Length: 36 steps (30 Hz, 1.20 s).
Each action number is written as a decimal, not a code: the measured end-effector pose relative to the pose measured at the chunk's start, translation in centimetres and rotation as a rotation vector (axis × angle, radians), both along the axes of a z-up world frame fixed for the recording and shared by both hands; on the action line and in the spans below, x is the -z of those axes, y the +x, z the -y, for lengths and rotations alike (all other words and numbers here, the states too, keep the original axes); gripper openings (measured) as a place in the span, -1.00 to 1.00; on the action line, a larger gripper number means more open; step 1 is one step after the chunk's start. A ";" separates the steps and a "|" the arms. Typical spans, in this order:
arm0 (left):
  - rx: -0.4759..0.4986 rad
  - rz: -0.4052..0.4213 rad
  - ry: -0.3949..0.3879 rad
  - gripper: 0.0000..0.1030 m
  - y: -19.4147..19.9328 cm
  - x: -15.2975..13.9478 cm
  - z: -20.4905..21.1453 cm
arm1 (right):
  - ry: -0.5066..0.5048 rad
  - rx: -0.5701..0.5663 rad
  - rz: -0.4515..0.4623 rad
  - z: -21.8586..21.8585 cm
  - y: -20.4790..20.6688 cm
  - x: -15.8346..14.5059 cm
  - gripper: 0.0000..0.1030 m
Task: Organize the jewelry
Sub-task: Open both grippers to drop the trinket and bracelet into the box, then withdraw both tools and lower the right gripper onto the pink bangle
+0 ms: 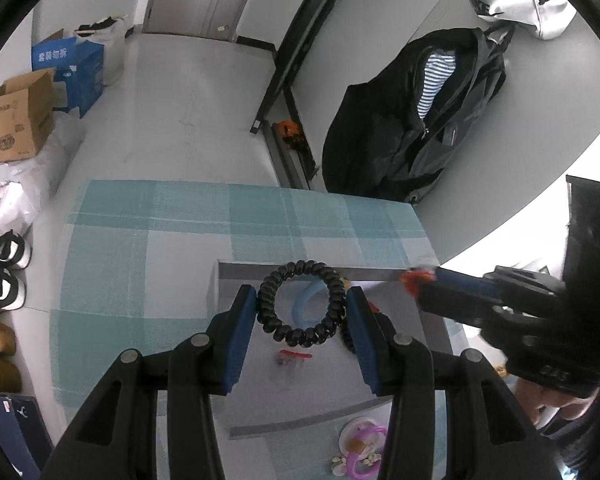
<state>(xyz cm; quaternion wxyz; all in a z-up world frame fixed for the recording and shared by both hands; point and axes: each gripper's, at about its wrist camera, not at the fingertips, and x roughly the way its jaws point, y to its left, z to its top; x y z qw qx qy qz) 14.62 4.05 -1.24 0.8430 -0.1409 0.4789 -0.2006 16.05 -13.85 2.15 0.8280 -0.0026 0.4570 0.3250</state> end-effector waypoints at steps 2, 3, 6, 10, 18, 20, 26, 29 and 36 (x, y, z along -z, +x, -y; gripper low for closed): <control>0.007 -0.015 -0.004 -0.21 0.3 0.3 0.2 | -0.009 0.006 -0.006 -0.3 0.6 0.5 -0.69; 0.010 -0.029 -0.005 -0.20 0.6 0.4 0.3 | -0.013 0.011 -0.011 -0.3 0.8 0.7 -0.65; 0.020 -0.036 0.009 -0.04 0.7 0.5 0.6 | 0.010 0.016 -0.047 -0.1 1.5 0.9 -0.61; 0.005 0.005 -0.023 0.23 0.1 -0.3 -0.1 | 0.045 0.024 -0.010 0.9 1.2 0.0 0.07; -0.045 0.062 0.017 0.24 -1.9 -1.3 -0.8 | 0.094 0.088 0.012 2.5 0.0 -0.9 0.10; -0.054 0.087 0.024 0.24 -2.7 -1.6 -0.8 | 0.099 0.107 0.029 2.8 -0.7 -1.2 0.19; -0.095 0.142 0.116 0.24 -5.2 -2.1 -0.3 | 0.103 0.119 0.074 3.1 -2.9 -2.0 0.42; -0.109 0.166 0.159 0.24 -6.4 -2.4 0.1 | 0.115 0.121 0.104 3.3 -4.0 -2.4 0.54; -0.151 0.197 0.221 0.24 -8.4 -2.7 0.4 | 0.122 0.148 0.134 4.1 -6.8 -2.2 0.67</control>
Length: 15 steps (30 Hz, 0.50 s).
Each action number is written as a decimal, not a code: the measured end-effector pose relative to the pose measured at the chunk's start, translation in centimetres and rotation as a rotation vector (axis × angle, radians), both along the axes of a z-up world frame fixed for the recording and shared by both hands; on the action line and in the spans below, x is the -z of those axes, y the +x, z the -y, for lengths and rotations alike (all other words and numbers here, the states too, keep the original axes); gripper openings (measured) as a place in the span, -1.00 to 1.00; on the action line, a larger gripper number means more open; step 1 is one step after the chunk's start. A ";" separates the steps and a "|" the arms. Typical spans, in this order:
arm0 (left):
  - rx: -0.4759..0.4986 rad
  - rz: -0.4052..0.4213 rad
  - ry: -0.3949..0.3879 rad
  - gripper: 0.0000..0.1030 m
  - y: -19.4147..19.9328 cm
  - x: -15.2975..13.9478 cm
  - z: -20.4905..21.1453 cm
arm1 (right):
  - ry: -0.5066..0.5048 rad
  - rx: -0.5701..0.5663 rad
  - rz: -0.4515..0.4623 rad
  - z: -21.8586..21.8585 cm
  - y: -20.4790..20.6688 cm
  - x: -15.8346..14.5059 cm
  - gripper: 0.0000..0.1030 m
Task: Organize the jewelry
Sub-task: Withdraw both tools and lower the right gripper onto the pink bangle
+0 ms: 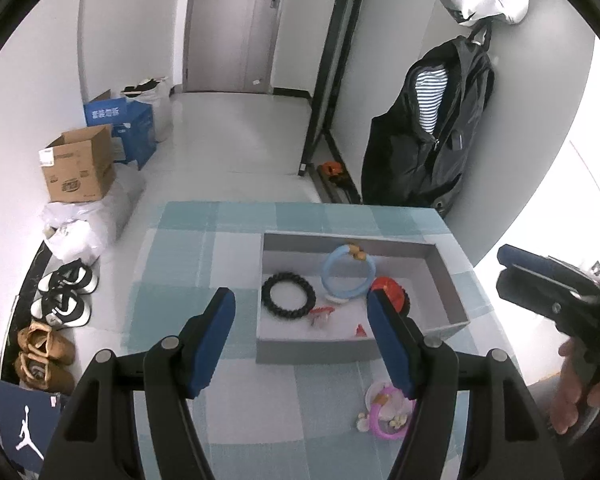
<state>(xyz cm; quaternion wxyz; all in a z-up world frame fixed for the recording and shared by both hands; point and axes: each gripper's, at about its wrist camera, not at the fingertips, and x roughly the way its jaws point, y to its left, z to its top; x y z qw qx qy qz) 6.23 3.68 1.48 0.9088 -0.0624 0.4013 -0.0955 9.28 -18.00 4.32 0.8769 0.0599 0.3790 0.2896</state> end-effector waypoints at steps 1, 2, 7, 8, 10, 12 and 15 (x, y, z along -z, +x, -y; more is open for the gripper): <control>-0.008 -0.008 0.001 0.24 -0.2 0.2 0.0 | -0.003 0.002 -0.002 0.1 -0.5 0.2 0.69; -0.014 -0.019 0.003 0.25 -0.2 0.5 0.1 | -0.010 0.009 -0.004 0.2 -0.9 0.3 0.70; -0.038 -0.134 -0.015 0.25 -1.3 2.9 0.1 | -0.027 0.032 -0.033 0.7 -2.6 1.6 0.70; -0.039 -0.145 -0.015 0.25 -1.6 3.1 0.2 | -0.026 0.034 -0.046 0.8 -2.9 1.9 0.70; -0.037 -0.166 -0.022 0.25 -2.3 3.8 0.2 | -0.036 0.036 -0.058 0.8 -3.4 2.4 0.70; -0.033 -0.180 -0.028 0.25 -2.8 4.0 0.2 | -0.059 0.032 -0.062 0.6 -4.1 2.9 0.70; -0.048 -0.201 -0.049 0.25 -3.3 4.4 0.0 | -0.074 0.026 -0.077 0.5 -4.9 3.7 0.70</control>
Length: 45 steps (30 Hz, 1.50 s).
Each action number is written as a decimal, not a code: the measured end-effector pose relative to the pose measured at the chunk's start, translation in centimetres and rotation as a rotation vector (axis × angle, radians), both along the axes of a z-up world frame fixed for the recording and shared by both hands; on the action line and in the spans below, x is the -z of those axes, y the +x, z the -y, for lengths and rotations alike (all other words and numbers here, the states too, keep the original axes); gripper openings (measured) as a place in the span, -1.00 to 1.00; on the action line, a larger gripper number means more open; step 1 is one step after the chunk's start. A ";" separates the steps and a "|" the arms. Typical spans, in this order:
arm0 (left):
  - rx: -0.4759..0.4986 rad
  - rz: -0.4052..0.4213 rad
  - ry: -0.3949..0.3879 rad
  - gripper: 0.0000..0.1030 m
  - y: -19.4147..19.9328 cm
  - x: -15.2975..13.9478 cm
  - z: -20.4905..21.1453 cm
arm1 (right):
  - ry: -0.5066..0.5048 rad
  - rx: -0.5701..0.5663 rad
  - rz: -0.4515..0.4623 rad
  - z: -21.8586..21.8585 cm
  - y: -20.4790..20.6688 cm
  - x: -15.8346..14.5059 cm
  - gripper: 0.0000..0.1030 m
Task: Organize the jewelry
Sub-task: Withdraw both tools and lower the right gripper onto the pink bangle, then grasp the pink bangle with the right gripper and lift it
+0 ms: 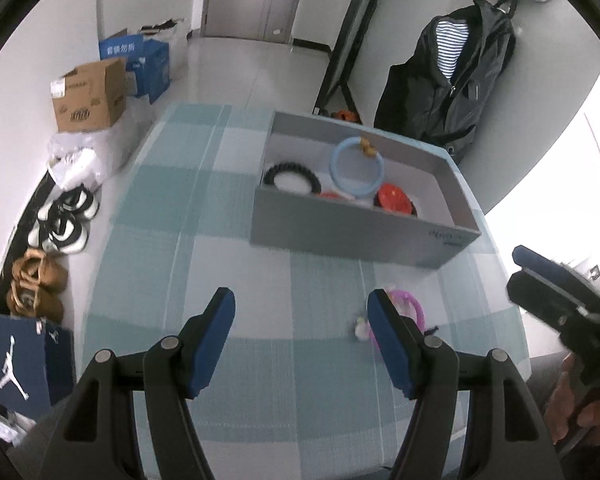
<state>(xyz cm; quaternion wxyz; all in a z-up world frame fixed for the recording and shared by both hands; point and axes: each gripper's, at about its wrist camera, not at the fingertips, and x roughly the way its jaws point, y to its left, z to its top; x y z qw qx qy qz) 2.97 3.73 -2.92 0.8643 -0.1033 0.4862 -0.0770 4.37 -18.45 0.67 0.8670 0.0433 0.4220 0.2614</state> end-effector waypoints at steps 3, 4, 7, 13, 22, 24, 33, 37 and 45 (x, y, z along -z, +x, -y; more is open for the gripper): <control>-0.020 -0.037 -0.028 0.25 -0.1 0.7 -0.3 | -0.031 -0.004 -0.025 -0.4 -0.8 1.3 0.70; -0.021 -0.042 -0.030 0.25 -0.1 0.9 -0.4 | -0.034 -0.008 -0.031 -0.6 -1.0 1.7 0.70; -0.025 -0.036 -0.023 0.25 -0.1 0.9 -0.6 | -0.041 -0.024 -0.058 -1.2 -1.6 3.0 0.70; -0.081 -0.054 -0.042 0.25 0.0 1.6 -2.2 | -0.092 -0.068 -0.074 -3.3 -1.8 4.6 0.69; -0.106 -0.079 -0.084 0.25 0.0 2.4 -3.3 | -0.172 -0.094 -0.063 -6.5 -1.6 5.5 0.67; -0.105 -0.080 -0.087 0.24 0.1 2.5 -3.4 | -0.208 -0.096 -0.047 -6.9 -1.8 5.5 0.67; -0.100 -0.084 -0.103 0.24 0.3 2.6 -3.6 | -0.280 -0.093 -0.030 -7.3 -1.6 6.0 0.18; -0.100 -0.084 -0.106 0.25 0.3 2.7 -3.6 | -0.252 -0.091 -0.041 -7.0 -1.3 5.9 0.05; -0.089 -0.079 -0.119 0.25 0.4 2.6 -3.3 | -0.129 -0.044 -0.062 -4.2 -1.0 4.5 0.03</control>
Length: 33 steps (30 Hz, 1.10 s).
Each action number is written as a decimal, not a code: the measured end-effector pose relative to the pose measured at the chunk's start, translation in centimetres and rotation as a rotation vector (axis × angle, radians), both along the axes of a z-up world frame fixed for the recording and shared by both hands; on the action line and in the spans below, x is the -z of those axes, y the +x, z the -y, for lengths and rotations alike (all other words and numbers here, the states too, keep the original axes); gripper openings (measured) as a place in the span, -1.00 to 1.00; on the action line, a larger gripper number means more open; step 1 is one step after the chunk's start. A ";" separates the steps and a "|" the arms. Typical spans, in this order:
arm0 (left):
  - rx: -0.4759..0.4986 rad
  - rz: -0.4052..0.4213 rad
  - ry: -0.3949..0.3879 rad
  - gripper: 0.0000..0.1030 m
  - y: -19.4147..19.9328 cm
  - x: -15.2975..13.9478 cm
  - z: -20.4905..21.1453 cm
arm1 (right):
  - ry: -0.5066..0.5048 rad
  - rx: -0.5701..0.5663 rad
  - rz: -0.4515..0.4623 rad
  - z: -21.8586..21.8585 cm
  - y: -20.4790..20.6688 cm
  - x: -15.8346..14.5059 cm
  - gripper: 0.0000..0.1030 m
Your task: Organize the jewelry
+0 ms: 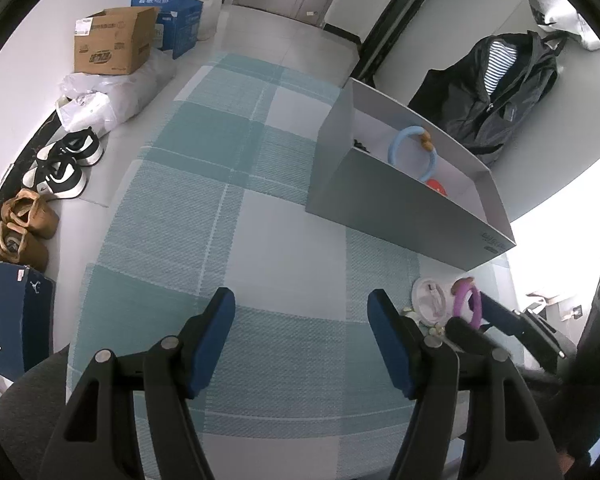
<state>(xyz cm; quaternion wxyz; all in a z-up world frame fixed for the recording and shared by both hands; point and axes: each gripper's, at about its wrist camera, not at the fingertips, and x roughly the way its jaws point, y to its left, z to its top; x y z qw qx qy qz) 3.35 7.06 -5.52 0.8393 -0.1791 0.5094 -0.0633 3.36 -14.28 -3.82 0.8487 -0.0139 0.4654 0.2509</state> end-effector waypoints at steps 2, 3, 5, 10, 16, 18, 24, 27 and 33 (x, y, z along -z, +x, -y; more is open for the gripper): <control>0.019 0.010 -0.003 0.25 0.0 -0.2 0.4 | 0.038 0.022 -0.005 0.8 0.3 -0.4 0.03; 0.028 0.017 -0.003 0.25 0.0 -0.3 0.8 | 0.051 0.037 -0.010 1.3 0.5 -0.6 0.03; 0.052 0.026 -0.010 0.25 0.1 -0.5 1.3 | 0.085 0.067 -0.016 2.3 0.7 -1.3 0.03; 0.163 0.068 0.035 0.25 0.0 -1.3 4.4 | 0.104 0.101 0.008 4.2 0.5 -2.6 0.03; 0.270 0.069 0.091 0.24 -0.6 -0.8 6.9 | 0.108 0.128 0.008 6.0 0.3 -2.7 0.03; 0.281 0.069 0.101 0.24 -0.8 -0.7 7.0 | 0.115 0.136 0.003 6.7 0.4 -2.8 0.03; 0.280 0.066 0.110 0.23 -0.6 -0.1 6.8 | 0.134 0.150 -0.001 7.5 0.5 -2.9 0.03; 0.290 0.077 0.152 -0.01 -0.5 0.0 7.5 | 0.133 0.141 0.013 7.3 0.3 -3.3 0.03; 0.292 0.085 0.173 -0.34 -0.5 0.0 7.2 | 0.143 0.141 0.015 7.4 0.1 -3.4 0.03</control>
